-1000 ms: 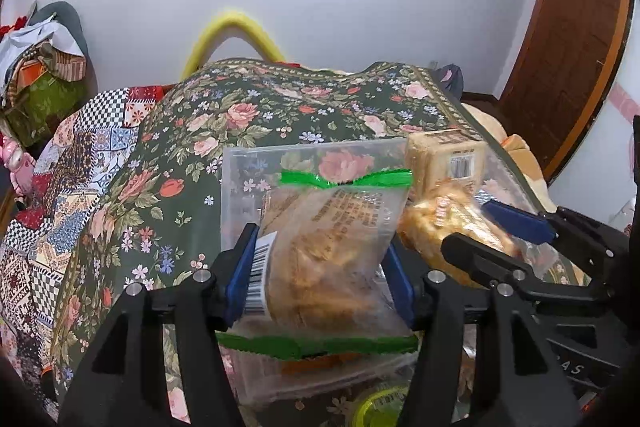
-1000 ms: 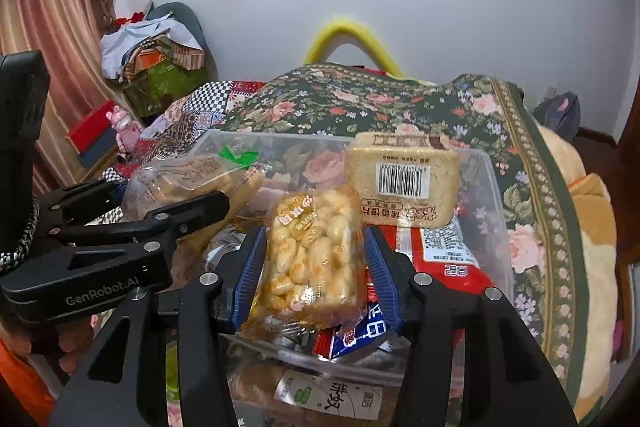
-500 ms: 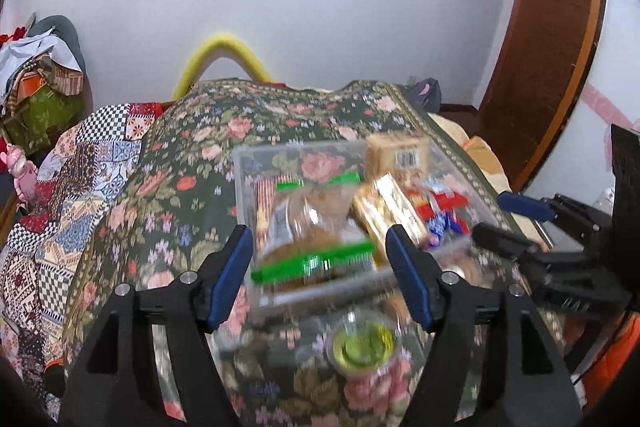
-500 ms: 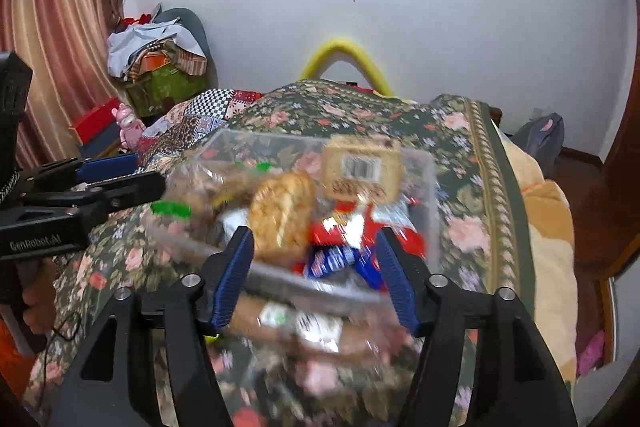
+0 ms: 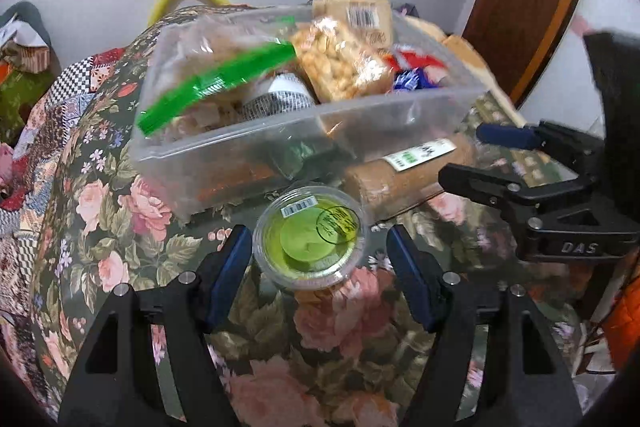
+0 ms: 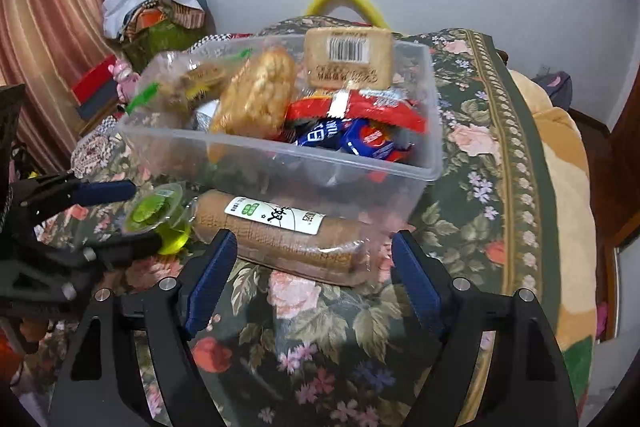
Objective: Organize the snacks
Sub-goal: 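Grasp the green jelly cup with the left tool while the right grasps the cracker roll, then place the jelly cup into the box with the left tool while the right places the cracker roll in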
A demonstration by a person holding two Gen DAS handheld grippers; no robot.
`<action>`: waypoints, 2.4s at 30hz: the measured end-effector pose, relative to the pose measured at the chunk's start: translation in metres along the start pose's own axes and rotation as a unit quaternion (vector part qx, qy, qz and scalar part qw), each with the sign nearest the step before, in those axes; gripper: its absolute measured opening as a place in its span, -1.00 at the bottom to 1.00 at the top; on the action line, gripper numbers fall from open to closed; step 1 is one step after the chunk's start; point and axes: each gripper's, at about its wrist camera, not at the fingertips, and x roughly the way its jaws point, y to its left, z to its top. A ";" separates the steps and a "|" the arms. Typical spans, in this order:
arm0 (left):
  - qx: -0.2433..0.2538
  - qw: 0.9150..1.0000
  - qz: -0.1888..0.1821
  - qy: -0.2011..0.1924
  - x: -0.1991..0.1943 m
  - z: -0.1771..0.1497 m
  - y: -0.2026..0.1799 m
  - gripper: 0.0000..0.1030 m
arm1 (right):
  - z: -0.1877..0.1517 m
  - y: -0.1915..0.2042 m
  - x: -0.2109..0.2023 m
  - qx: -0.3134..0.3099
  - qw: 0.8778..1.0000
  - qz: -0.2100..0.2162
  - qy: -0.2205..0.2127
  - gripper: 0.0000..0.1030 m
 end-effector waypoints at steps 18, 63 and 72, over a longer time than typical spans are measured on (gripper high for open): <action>-0.026 0.999 0.005 -0.019 -0.015 -0.039 0.027 0.11 | -0.020 0.025 -0.013 -0.051 0.997 0.047 0.044 0.38; -0.036 0.988 0.007 -0.147 -0.109 0.013 0.008 0.11 | 0.006 0.027 -0.094 -0.001 0.995 0.028 -0.093 -0.34; -0.034 0.985 0.010 -0.170 -0.100 0.065 0.006 0.11 | 0.045 0.011 -0.089 0.020 0.991 0.001 -0.131 -0.34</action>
